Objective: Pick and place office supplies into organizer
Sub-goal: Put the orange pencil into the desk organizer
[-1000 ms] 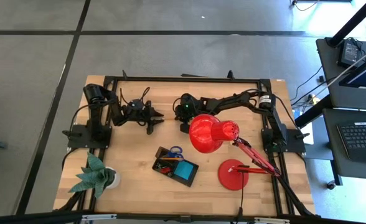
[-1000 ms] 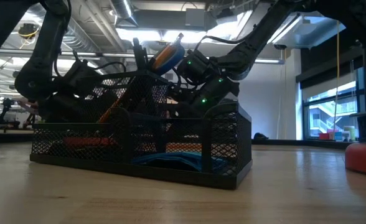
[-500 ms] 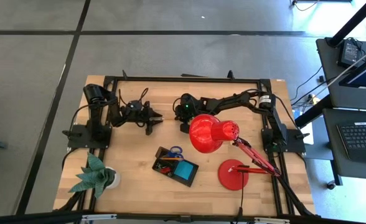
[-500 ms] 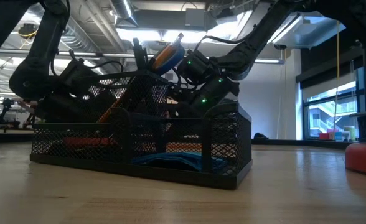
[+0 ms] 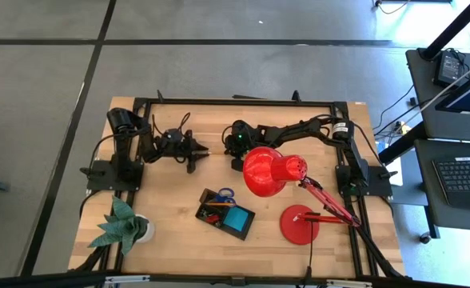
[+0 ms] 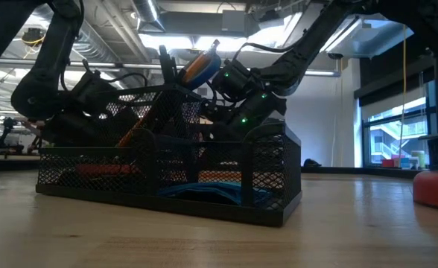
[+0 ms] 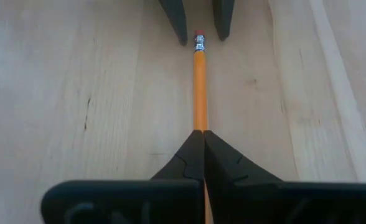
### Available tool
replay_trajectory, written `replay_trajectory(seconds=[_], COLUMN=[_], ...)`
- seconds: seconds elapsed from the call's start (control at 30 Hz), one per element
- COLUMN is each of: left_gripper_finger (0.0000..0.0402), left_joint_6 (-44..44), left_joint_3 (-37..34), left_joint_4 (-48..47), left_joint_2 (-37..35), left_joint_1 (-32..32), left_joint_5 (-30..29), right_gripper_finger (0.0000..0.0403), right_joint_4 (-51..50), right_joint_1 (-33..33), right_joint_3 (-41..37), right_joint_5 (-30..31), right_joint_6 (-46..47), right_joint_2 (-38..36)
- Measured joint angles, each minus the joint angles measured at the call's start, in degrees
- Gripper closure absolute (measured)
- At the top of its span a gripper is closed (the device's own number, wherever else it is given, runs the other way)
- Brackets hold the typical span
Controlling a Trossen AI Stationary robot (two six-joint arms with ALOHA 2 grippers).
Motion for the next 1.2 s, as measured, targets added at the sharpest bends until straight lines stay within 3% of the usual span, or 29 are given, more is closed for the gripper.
replay_trajectory(seconds=[0.63, 1.2], left_gripper_finger=[0.0393, 0.0396], left_joint_6=[2.14, 2.60], left_joint_3=[0.48, 0.46], left_joint_4=[-0.58, -0.59], left_joint_2=[0.00, -0.01], left_joint_1=[0.00, -0.04], left_joint_5=[2.36, 2.37], right_gripper_finger=[0.0398, 0.0358], right_joint_4=[0.33, 1.95], right_joint_1=[0.01, -0.20], right_joint_3=[-0.02, -0.02], right_joint_5=[0.10, 0.08], right_joint_6=[-0.03, -0.02], right_joint_2=[0.02, 0.13])
